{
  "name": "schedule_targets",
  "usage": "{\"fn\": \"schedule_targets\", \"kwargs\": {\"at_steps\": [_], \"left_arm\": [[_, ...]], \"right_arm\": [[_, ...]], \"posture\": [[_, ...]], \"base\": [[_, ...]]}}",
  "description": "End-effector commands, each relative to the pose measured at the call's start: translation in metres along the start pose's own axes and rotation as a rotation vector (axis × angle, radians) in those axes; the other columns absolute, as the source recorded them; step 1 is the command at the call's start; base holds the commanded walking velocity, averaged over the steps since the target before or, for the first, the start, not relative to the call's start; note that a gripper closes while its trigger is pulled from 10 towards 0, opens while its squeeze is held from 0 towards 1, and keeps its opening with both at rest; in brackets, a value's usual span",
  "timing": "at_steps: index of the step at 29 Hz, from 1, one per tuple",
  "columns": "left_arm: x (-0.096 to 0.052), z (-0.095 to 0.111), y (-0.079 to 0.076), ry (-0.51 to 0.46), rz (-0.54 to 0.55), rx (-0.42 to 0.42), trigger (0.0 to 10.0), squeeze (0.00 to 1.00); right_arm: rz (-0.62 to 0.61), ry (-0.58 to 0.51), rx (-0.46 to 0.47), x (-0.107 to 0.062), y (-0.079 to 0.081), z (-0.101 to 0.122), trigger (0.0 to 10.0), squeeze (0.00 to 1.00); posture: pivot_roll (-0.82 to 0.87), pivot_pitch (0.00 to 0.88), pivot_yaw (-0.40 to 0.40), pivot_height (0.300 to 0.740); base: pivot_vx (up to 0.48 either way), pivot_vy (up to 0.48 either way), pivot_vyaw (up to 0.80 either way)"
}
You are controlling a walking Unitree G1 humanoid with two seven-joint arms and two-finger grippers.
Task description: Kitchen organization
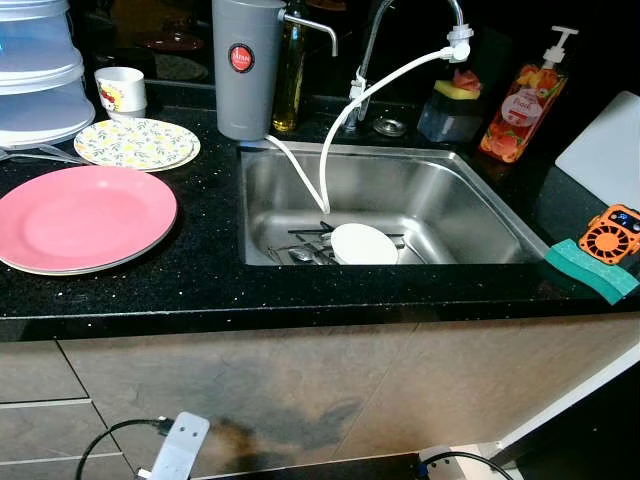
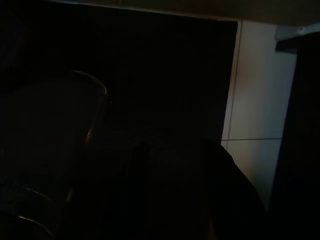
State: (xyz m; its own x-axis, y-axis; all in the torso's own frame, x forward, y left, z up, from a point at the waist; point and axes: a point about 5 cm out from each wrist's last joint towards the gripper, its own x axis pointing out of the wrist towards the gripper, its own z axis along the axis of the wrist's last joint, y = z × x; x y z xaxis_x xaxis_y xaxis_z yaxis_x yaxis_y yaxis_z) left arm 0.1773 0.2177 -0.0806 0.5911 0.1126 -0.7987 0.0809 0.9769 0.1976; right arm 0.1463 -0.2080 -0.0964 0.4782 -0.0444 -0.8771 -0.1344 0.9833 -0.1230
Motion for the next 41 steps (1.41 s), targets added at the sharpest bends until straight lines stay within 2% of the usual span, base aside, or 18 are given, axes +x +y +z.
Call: {"fn": "schedule_targets", "kwargs": {"at_steps": [1, 4, 7, 9, 12, 16, 18, 20, 21, 23, 24, 25, 27, 28, 30, 36, 39, 41], "left_arm": [[-0.002, -0.004, 0.005, -0.017, 0.022, -0.025, 10.0, 0.0], [-0.003, -0.006, 0.011, -0.035, 0.063, -0.032, 10.0, 0.0], [-0.005, -0.006, 0.018, -0.059, 0.119, -0.11, 10.0, 0.0], [-0.009, -0.007, 0.027, -0.127, 0.153, -0.162, 10.0, 0.0], [-0.019, -0.007, 0.04, -0.255, 0.175, -0.175, 10.0, 0.0], [-0.028, 0.014, 0.048, -0.42, 0.136, -0.172, 10.0, 0.0], [-0.031, 0.021, 0.048, -0.45, 0.116, -0.159, 10.0, 0.0], [-0.043, 0.04, 0.04, -0.519, 0.01, -0.045, 10.0, 0.0], [-0.05, 0.047, 0.034, -0.548, -0.046, 0.043, 10.0, 0.0], [-0.06, 0.058, 0.026, -0.588, -0.126, 0.144, 10.0, 0.0], [-0.06, 0.058, 0.026, -0.588, -0.126, 0.144, 10.0, 0.0], [-0.07, 0.068, 0.021, -0.627, -0.188, 0.186, 10.0, 0.0], [-0.084, 0.086, 0.011, -0.694, -0.255, 0.21, 10.0, 0.0], [-0.084, 0.086, 0.011, -0.694, -0.255, 0.21, 10.0, 0.0], [-0.096, 0.095, -0.001, -0.724, -0.343, 0.256, 10.0, 0.0], [-0.136, 0.105, -0.027, -0.685, -0.638, 0.492, 10.0, 0.0], [-0.146, 0.112, -0.03, -0.686, -0.692, 0.552, 10.0, 0.0], [-0.154, 0.127, -0.029, -0.712, -0.734, 0.602, 10.0, 0.0]], "right_arm": [[-0.008, 0.006, 0.013, -0.001, -0.002, -0.004, 10.0, 0.0], [-0.005, 0.007, 0.003, -0.001, -0.002, -0.005, 10.0, 0.0], [-0.004, 0.005, 0.005, -0.001, -0.001, -0.004, 10.0, 0.0], [-0.001, -0.004, 0.006, -0.001, -0.001, -0.002, 10.0, 0.0], [0.005, -0.013, 0.0, 0.0, 0.0, 0.001, 10.0, 0.0], [0.012, -0.018, -0.013, 0.0, 0.001, 0.003, 10.0, 0.0], [0.013, -0.018, -0.014, 0.0, 0.001, 0.004, 10.0, 0.0], [0.014, -0.022, -0.018, 0.001, 0.002, 0.006, 10.0, 0.0], [0.013, -0.025, -0.017, 0.001, 0.002, 0.007, 10.0, 0.0], [0.012, -0.028, -0.015, 0.001, 0.001, 0.008, 10.0, 0.0], [0.012, -0.028, -0.015, 0.001, 0.001, 0.008, 10.0, 0.0], [0.012, -0.027, -0.018, 0.001, 0.0, 0.008, 10.0, 0.0], [0.015, -0.023, -0.03, 0.001, 0.0, 0.007, 10.0, 0.0], [0.015, -0.023, -0.03, 0.001, 0.0, 0.007, 10.0, 0.0], [0.017, -0.02, -0.038, 0.001, -0.001, 0.006, 10.0, 0.0], [0.013, -0.022, -0.04, 0.001, -0.002, 0.007, 10.0, 0.0], [0.012, -0.025, -0.038, 0.001, -0.003, 0.008, 10.0, 0.0], [0.012, -0.028, -0.034, 0.001, -0.002, 0.009, 10.0, 0.0]], "posture": [[0.13, 0.016, -0.09, 0.74], [0.13, 0.016, -0.09, 0.74], [0.14, 0.021, -0.087, 0.74], [0.14, 0.021, -0.087, 0.74], [0.15, 0.029, -0.09, 0.74], [0.16, 0.031, -0.094, 0.74], [0.16, 0.031, -0.094, 0.74], [0.15, 0.027, -0.09, 0.74], [0.15, 0.027, -0.09, 0.74], [0.16, 0.028, -0.095, 0.74], [0.16, 0.028, -0.095, 0.74], [0.16, 0.031, -0.101, 0.74], [0.16, 0.032, -0.109, 0.74], [0.16, 0.032, -0.109, 0.74], [0.16, 0.032, -0.109, 0.74], [0.16, 0.027, -0.111, 0.74], [0.16, 0.023, -0.109, 0.74], [0.15, 0.024, -0.105, 0.74]], "base": [[0.0, 0.0, 0.0], [0.0, 0.0, 0.0], [0.0, 0.0, 0.0], [0.0, 0.0, 0.0], [0.0, 0.0, 0.0], [0.0, 0.0, 0.0], [0.0, 0.0, 0.0], [0.0, 0.0, 0.0], [0.0, 0.0, 0.0], [0.0, 0.0, 0.0], [0.0, 0.0, 0.0], [0.0, 0.0, 0.0], [0.0, 0.0, 0.0], [0.0, 0.0, 0.0], [0.0, 0.0, 0.0], [0.0, 0.0, 0.0], [0.0, 0.0, 0.0], [0.0, 0.0, 0.0]]}}
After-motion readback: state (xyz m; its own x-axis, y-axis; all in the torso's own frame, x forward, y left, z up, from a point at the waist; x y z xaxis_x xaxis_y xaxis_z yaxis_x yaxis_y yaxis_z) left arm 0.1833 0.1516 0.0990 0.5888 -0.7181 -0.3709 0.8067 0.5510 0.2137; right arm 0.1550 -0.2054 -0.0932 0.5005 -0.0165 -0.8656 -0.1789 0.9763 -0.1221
